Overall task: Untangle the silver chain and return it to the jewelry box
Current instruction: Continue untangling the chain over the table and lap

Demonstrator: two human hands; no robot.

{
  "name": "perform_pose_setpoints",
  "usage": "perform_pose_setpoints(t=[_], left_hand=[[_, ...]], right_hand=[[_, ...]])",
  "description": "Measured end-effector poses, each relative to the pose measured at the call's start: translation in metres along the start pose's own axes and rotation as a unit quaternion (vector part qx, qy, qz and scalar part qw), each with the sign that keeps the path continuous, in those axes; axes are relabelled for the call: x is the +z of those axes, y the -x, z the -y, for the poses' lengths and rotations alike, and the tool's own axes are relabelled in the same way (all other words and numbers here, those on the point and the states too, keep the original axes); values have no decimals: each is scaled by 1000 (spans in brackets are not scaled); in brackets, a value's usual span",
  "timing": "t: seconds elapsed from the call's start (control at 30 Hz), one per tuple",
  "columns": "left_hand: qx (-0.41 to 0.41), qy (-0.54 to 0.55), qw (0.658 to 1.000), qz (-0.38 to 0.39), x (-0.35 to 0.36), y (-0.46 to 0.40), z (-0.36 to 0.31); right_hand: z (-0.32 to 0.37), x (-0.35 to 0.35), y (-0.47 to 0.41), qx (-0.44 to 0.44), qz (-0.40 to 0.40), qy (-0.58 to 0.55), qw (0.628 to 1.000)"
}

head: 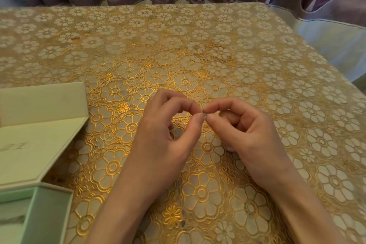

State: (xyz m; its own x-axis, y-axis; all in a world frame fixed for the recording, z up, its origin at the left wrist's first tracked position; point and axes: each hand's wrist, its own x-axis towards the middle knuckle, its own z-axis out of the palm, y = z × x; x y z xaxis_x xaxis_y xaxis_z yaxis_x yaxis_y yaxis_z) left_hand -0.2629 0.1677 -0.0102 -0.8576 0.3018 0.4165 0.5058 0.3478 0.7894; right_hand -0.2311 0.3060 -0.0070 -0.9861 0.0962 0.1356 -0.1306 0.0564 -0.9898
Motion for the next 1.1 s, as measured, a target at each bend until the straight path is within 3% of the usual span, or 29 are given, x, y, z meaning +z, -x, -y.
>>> perform_pose_setpoints(t=[0.43, 0.63, 0.9, 1.1], left_hand=[[-5, -3, 1000, -16, 0, 0, -1], [44, -93, 995, -10, 0, 1, 3], [49, -80, 995, -18, -2, 2, 2], [62, -105, 993, -3, 0, 3, 4]], right_hand=[[2, 0, 0, 1, 5, -14, 1000], [1, 3, 1, -19, 5, -3, 1000], [4, 3, 1, -29, -19, 3, 999], [4, 3, 1, -15, 6, 20, 1000]])
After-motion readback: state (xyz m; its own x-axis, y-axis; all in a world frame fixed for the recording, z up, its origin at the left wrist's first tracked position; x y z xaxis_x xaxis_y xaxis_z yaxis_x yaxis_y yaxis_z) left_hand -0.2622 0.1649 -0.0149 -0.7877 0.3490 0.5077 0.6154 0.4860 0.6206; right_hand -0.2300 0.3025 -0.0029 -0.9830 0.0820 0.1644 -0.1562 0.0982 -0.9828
